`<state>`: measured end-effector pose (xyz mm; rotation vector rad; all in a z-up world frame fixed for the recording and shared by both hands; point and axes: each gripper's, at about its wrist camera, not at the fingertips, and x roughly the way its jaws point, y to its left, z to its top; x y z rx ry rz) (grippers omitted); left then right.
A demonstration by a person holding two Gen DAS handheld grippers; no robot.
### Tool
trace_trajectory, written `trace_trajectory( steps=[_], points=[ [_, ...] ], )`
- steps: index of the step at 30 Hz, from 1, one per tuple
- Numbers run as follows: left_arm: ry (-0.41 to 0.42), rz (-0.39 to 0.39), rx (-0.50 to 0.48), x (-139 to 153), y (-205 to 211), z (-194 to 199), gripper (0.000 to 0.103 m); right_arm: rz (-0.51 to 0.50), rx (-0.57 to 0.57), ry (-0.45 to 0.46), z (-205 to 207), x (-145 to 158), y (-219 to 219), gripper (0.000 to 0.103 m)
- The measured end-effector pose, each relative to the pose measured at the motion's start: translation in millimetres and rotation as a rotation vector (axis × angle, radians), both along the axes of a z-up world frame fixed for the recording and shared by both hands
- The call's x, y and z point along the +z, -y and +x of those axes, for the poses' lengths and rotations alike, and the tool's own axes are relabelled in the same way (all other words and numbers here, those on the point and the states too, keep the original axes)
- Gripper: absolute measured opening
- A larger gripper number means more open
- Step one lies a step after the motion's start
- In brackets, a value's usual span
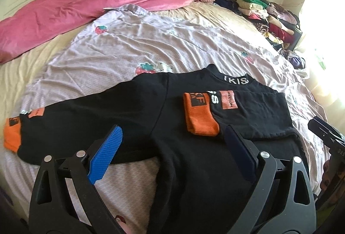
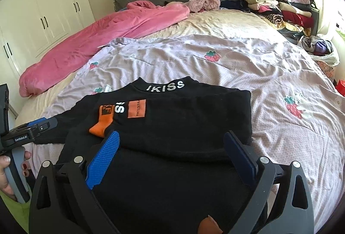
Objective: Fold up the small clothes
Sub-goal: 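Move the left gripper to the other sleeve's orange cuff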
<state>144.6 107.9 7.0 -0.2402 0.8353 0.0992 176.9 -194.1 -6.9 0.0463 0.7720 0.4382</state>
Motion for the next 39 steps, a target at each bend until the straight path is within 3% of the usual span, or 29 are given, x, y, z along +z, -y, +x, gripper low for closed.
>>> trace_trajectory(
  steps=[25, 39],
  points=[
    [0.036, -0.009, 0.198, 13, -93, -60, 0.089, 0.01, 0.205, 0.063, -33, 41, -104, 0.097],
    [0.063, -0.035, 0.339, 12, -156, -84, 0.089, -0.011, 0.279, 0.047, -37, 35, -151, 0.097]
  ],
)
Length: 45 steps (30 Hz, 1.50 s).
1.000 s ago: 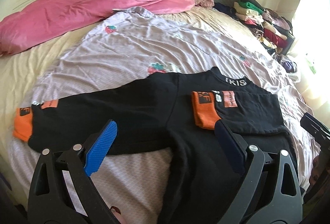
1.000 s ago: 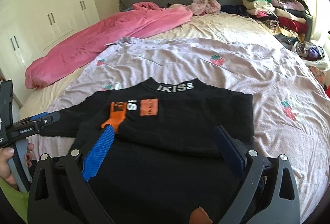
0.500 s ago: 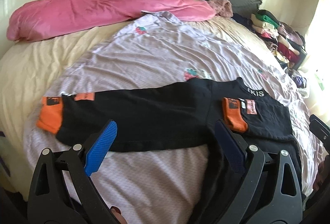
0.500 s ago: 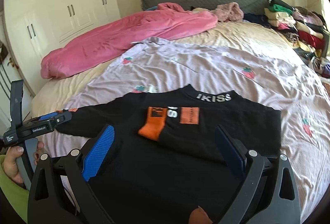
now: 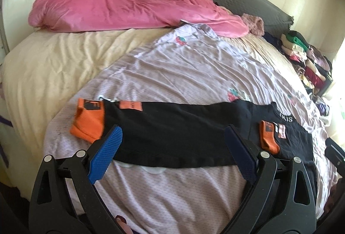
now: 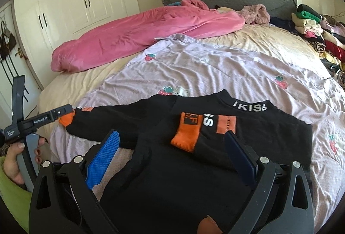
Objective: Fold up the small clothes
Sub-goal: 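Move the left gripper to the other sleeve's orange cuff, then grasp the other cuff with the left gripper and fold it across the body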
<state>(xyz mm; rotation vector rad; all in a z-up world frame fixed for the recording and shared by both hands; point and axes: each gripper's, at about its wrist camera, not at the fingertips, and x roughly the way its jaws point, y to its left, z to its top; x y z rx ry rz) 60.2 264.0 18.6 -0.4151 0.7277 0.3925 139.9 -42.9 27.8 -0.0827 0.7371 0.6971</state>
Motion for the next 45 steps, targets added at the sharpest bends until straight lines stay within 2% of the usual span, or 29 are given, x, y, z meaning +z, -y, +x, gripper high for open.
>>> trace_trajectory(
  steps=[5, 18, 29, 30, 31, 33, 35, 36, 37, 38, 41, 45],
  points=[
    [-0.01, -0.007, 0.056, -7, -23, -8, 0.089, -0.016, 0.038, -0.007, -5, -9, -18, 0.097],
    [-0.026, -0.082, 0.211, -30, -83, -31, 0.089, -0.076, 0.145, -0.012, -20, -34, -67, 0.097],
    [-0.091, -0.166, 0.253, -60, -106, -26, 0.088, -0.078, 0.125, -0.045, -15, -49, -63, 0.097],
    [-0.104, -0.179, 0.245, -66, -109, -21, 0.08, -0.075, 0.124, -0.047, -15, -50, -62, 0.097],
    [-0.117, -0.194, 0.241, -71, -111, -18, 0.066, -0.073, 0.123, -0.047, -15, -50, -61, 0.097],
    [-0.127, -0.207, 0.236, -75, -112, -14, 0.052, -0.073, 0.119, -0.049, -15, -51, -59, 0.097],
    [-0.115, -0.212, 0.24, -76, -113, -15, 0.048, -0.074, 0.114, -0.049, -15, -52, -57, 0.097],
    [-0.112, -0.215, 0.245, -76, -114, -15, 0.037, -0.074, 0.109, -0.051, -14, -53, -55, 0.097],
    [-0.108, -0.222, 0.248, -77, -115, -15, 0.019, -0.072, 0.105, -0.054, -14, -53, -54, 0.097],
    [-0.096, -0.234, 0.249, -78, -117, -17, 0.011, -0.067, 0.1, -0.059, -13, -54, -52, 0.097],
    [-0.06, -0.222, 0.231, -72, -113, -18, 0.008, -0.061, 0.093, -0.061, -13, -53, -47, 0.097],
    [-0.007, -0.143, 0.201, -53, -97, -19, 0.007, -0.055, 0.077, -0.06, -13, -53, -38, 0.097]
  ],
)
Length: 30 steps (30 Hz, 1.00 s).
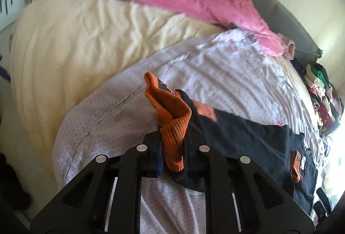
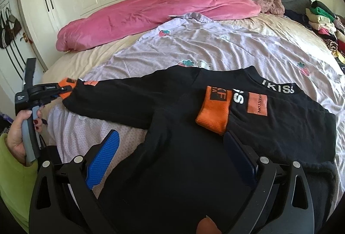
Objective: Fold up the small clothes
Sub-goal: 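Grasp the other cuff with the left gripper and fold it across the body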
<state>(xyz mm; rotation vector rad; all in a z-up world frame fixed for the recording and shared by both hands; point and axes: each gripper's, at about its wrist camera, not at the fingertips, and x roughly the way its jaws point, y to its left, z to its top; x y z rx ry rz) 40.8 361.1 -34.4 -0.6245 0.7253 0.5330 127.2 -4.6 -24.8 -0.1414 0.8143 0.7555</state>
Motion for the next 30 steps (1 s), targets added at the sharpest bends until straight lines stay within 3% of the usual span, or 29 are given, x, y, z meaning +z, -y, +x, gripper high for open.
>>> trace_trajectory(
  steps=[9, 19, 25, 30],
  points=[
    [0.133, 0.031, -0.153, 53, 56, 12, 0.007, 0.026, -0.064, 0.01, 3, 10, 31, 0.097],
    [0.209, 0.07, -0.402, 103, 151, 65, 0.007, 0.078, -0.194, 0.053, 6, 32, 88, 0.097],
    [0.226, 0.056, -0.579, 113, 209, 100, 0.006, 0.089, -0.278, 0.065, 12, 35, 121, 0.097],
    [0.182, 0.043, -0.727, 97, 252, 120, 0.007, 0.085, -0.351, 0.061, 16, 34, 146, 0.097]
  ],
)
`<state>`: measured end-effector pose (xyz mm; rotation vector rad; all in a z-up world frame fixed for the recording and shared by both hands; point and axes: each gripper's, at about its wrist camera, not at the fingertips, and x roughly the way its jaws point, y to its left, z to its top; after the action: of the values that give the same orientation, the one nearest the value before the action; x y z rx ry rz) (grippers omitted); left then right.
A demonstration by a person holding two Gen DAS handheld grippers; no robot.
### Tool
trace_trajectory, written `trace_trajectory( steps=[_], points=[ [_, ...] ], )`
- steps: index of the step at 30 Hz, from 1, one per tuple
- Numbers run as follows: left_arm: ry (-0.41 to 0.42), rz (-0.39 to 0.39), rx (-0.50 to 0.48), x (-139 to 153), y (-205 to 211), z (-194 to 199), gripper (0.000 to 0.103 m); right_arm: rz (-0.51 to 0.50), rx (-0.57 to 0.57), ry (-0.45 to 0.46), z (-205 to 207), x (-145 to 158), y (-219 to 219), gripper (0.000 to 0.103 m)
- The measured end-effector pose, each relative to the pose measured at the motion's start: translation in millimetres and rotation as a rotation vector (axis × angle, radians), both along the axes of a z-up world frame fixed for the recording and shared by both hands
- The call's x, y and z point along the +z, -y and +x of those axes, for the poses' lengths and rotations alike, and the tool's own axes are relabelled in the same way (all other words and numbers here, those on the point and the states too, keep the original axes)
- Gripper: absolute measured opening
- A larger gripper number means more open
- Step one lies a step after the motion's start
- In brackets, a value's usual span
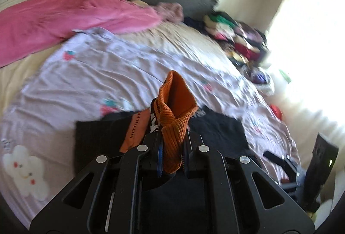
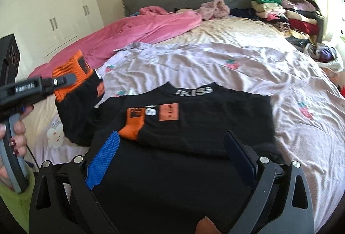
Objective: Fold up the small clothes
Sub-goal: 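Grasp the other cuff with the left gripper and fold it across the body, then lower the cuff onto the first sleeve and open the left gripper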
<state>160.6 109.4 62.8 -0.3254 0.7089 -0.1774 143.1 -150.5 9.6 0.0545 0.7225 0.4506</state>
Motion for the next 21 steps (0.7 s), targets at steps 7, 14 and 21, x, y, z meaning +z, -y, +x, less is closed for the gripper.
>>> trace_trajectory(
  steps=[7, 14, 21],
  points=[
    [-0.065, 0.021, -0.109, -34, 37, 14, 0.007, -0.015, -0.081, -0.018, 5, -5, 26, 0.097],
    [-0.138, 0.029, -0.16, -66, 57, 27, 0.007, -0.047, -0.115, -0.033, 9, -11, 32, 0.097],
    [-0.168, 0.007, -0.196, -75, 62, 29, 0.022, -0.069, -0.117, -0.056, 14, -20, 30, 0.097]
  ],
)
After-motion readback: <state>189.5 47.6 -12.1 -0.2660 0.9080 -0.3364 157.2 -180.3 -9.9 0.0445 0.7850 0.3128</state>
